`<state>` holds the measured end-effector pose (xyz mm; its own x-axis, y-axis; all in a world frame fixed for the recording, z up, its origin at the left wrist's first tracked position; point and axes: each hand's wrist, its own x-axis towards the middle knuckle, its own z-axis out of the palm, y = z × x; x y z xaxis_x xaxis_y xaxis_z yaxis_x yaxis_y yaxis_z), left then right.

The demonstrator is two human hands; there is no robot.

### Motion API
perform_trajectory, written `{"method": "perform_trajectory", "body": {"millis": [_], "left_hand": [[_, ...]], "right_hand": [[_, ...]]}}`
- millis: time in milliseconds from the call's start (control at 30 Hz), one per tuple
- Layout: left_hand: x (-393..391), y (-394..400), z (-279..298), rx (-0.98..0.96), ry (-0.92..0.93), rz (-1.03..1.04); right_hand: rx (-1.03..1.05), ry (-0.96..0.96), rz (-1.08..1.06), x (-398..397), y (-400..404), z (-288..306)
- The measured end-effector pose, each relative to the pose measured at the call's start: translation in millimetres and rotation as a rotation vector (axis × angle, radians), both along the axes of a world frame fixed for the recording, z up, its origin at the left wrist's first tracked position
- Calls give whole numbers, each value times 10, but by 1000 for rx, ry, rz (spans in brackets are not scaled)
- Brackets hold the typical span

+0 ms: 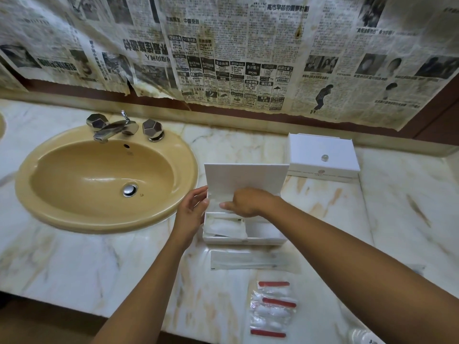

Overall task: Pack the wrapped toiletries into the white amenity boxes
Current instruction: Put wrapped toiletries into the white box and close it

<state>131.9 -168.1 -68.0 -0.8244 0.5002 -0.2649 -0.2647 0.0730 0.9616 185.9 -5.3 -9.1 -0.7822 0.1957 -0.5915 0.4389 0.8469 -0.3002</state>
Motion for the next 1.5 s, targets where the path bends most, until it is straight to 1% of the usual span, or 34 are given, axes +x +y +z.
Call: {"method": "perform_trajectory", "body": {"millis": [67, 100, 167, 233, 367, 433, 533, 567, 633, 700, 733, 800, 933, 1000, 1067, 1167, 1267, 1500], "left_hand": [[-9, -1, -14, -34, 26, 6], [-7, 1, -18, -51, 43, 11], [4, 12, -14, -49, 51, 24], [13, 25, -10, -30, 41, 31], [19, 26, -14, -38, 52, 31], [20, 18, -12, -33, 44, 30], [13, 12, -18, -32, 38, 27], [15, 11, -18, -35, 45, 29], [23, 15, -16, -39, 58, 31], [33, 18, -18, -48, 62, 27], [35, 17, -25, -54, 64, 25], [34, 15, -35, -62, 64, 27], [32, 22, -33, -81, 62, 32], [36, 21, -31, -91, 69, 28], [40, 16, -33, -89, 73, 19], [41, 10, -28, -86, 79, 14], [49, 4, -16, -83, 74, 15], [50, 9, -1, -72, 62, 14]], "right_hand": [[32, 98, 10, 31, -61, -8], [9, 112, 20, 55, -115, -14], [-43, 68, 50, 103, -231, -90], [-41, 36, 52, 145, -291, -186], [-37, 36, 15, 172, -271, -223], [24, 139, 10, 223, -260, -193], [99, 408, -5, 390, -321, -115], [78, 493, -18, 463, -361, -75], [-52, 595, -64, 633, -451, 21], [-188, 595, -75, 825, -523, 77], [-217, 570, -52, 920, -557, 80], [-204, 497, 16, 1095, -606, 18], [15, 370, 155, 1294, -625, -272], [134, 316, 194, 1317, -605, -414], [200, 282, 214, 1318, -589, -508], [241, 300, 226, 1310, -590, -598], [270, 362, 220, 1307, -611, -640], [201, 496, 134, 1278, -627, -432]]}}
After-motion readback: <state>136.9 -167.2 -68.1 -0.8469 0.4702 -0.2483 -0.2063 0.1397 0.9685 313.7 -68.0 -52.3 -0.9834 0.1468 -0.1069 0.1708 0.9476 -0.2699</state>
